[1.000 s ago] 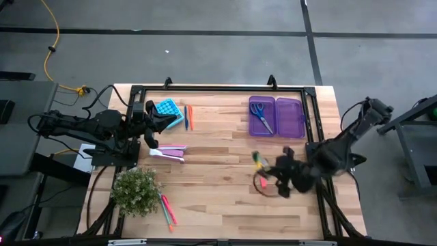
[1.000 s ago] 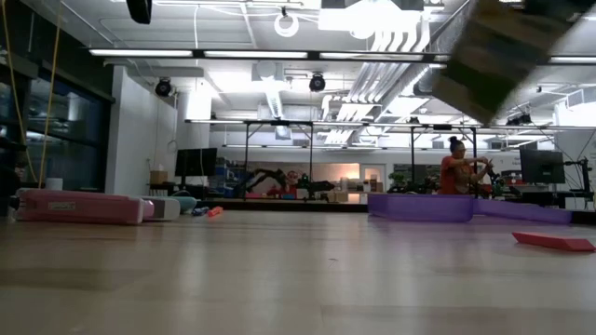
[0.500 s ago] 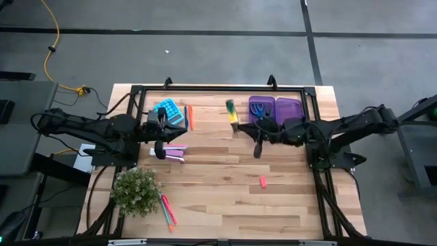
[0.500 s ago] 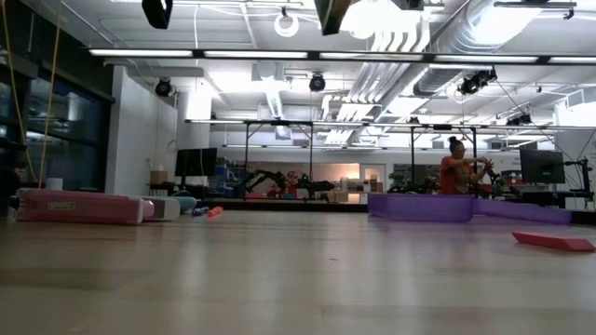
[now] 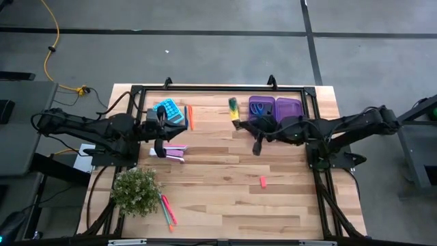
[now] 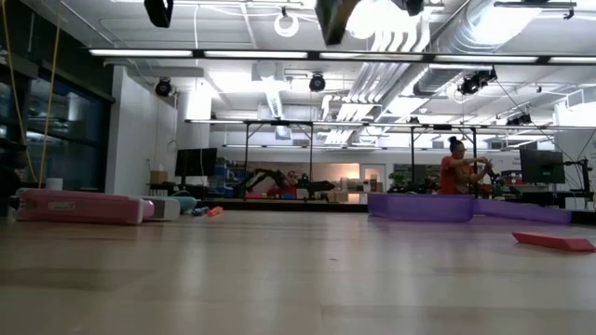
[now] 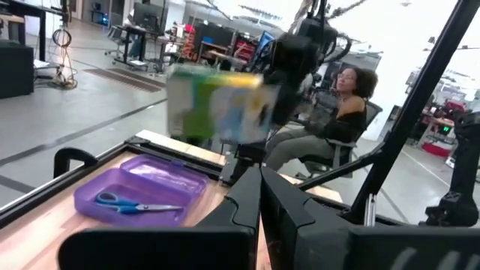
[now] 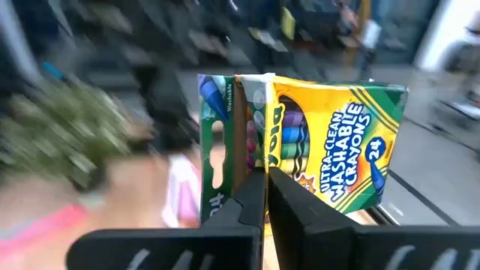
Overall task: Pack school essentials
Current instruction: Put the yellow crayon box into the violet supply box
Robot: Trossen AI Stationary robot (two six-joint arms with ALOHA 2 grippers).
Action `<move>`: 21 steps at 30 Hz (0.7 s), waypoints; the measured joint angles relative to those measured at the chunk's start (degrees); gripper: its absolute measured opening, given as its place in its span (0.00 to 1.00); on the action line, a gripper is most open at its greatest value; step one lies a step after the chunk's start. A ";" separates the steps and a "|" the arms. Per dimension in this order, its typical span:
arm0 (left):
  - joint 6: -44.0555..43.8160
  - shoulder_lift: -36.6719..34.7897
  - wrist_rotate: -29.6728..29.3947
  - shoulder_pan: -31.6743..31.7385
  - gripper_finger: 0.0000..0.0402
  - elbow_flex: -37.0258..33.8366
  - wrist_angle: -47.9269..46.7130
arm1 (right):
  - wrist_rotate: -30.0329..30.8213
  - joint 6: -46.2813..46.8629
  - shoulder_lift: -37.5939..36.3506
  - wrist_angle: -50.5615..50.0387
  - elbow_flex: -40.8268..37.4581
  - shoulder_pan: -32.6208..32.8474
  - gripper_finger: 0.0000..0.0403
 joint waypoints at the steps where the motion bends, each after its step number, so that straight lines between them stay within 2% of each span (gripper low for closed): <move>1: 0.00 -0.02 0.00 0.00 0.00 0.00 0.33 | 1.24 0.25 -0.04 -4.13 0.70 -0.62 0.00; 4: 0.00 0.00 0.00 0.00 0.00 0.00 0.21 | 1.61 0.81 -0.02 -19.57 3.13 -3.57 0.00; 7: 0.00 0.00 0.00 0.00 0.00 0.00 0.22 | -2.11 -0.83 0.80 -31.58 3.08 -7.33 0.00; 9: 0.00 0.00 -0.04 0.02 0.00 0.00 0.20 | -5.45 -3.96 1.58 -36.22 1.92 -10.04 0.00; 13: -0.01 0.00 -1.20 0.00 0.00 0.00 0.20 | -10.77 -14.11 4.06 -40.24 -1.44 -14.50 0.00; 17: 0.00 0.00 -2.67 0.00 0.00 0.00 0.20 | -10.95 -25.07 6.84 -39.85 -3.90 -18.03 0.00; 21: -0.01 0.00 -2.84 0.00 0.00 0.00 0.20 | -10.71 -25.71 10.25 -40.03 -3.91 -21.50 0.00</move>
